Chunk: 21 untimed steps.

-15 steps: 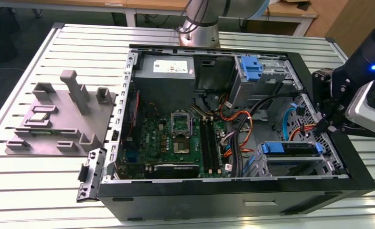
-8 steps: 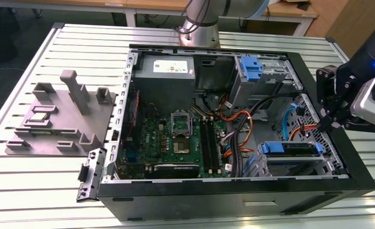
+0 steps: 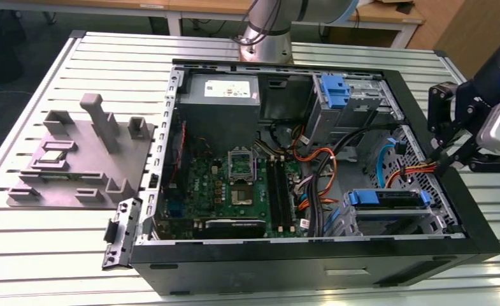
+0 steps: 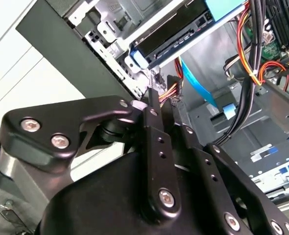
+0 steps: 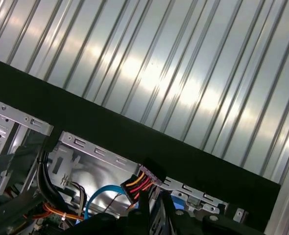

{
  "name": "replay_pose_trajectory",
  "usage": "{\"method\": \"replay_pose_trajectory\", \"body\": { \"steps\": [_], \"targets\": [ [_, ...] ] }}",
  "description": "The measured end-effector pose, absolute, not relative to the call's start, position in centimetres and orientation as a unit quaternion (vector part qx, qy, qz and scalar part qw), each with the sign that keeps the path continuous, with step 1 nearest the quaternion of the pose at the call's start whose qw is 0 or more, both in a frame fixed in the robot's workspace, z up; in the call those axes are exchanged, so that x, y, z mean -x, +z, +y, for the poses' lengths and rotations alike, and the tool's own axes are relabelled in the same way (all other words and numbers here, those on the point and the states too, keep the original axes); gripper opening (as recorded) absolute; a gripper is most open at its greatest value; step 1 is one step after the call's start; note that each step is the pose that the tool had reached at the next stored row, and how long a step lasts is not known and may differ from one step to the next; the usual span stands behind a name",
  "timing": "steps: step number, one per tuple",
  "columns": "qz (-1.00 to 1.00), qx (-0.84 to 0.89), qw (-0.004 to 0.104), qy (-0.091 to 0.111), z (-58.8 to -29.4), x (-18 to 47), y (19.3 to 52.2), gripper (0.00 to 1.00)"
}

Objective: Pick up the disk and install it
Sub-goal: 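Insert the first disk wire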

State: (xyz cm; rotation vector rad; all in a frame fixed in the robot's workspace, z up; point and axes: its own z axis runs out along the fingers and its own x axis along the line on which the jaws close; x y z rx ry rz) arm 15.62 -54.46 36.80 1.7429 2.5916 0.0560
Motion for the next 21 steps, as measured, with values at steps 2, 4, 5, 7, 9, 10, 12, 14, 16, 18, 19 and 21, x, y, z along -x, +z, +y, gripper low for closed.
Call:
{"method": "replay_pose_trajectory", "body": {
  "steps": [2, 4, 5, 7, 9, 10, 12, 14, 16, 18, 19, 21],
  "targets": [
    [0.830, -0.558, 0.009, 0.018, -54.43, -15.72, 36.81, 0.25],
    [0.830, -0.557, 0.009, 0.018, -54.42, -15.78, 36.80, 0.31],
    [0.832, -0.555, 0.009, 0.018, -54.42, -15.80, 36.78, 0.31],
    [0.838, -0.546, 0.009, 0.018, -54.43, -15.83, 36.75, 0.31],
    [0.845, -0.534, 0.010, 0.019, -54.43, -15.84, 36.71, 0.31],
    [0.849, -0.527, 0.011, 0.020, -54.43, -15.83, 36.68, 0.31],
    [0.857, -0.515, 0.013, 0.021, -54.43, -15.83, 36.65, 0.31],
    [0.863, -0.505, 0.018, 0.025, -54.43, -15.82, 36.62, 0.31],
    [0.865, -0.499, 0.032, 0.033, -54.43, -15.83, 36.63, 0.31],
    [0.867, -0.495, 0.044, 0.040, -54.43, -15.83, 36.59, 0.31],
    [0.868, -0.492, 0.047, 0.042, -54.43, -15.83, 36.58, 0.31],
    [0.876, -0.478, 0.047, 0.043, -54.43, -15.83, 36.53, 0.31]
  ]
}}
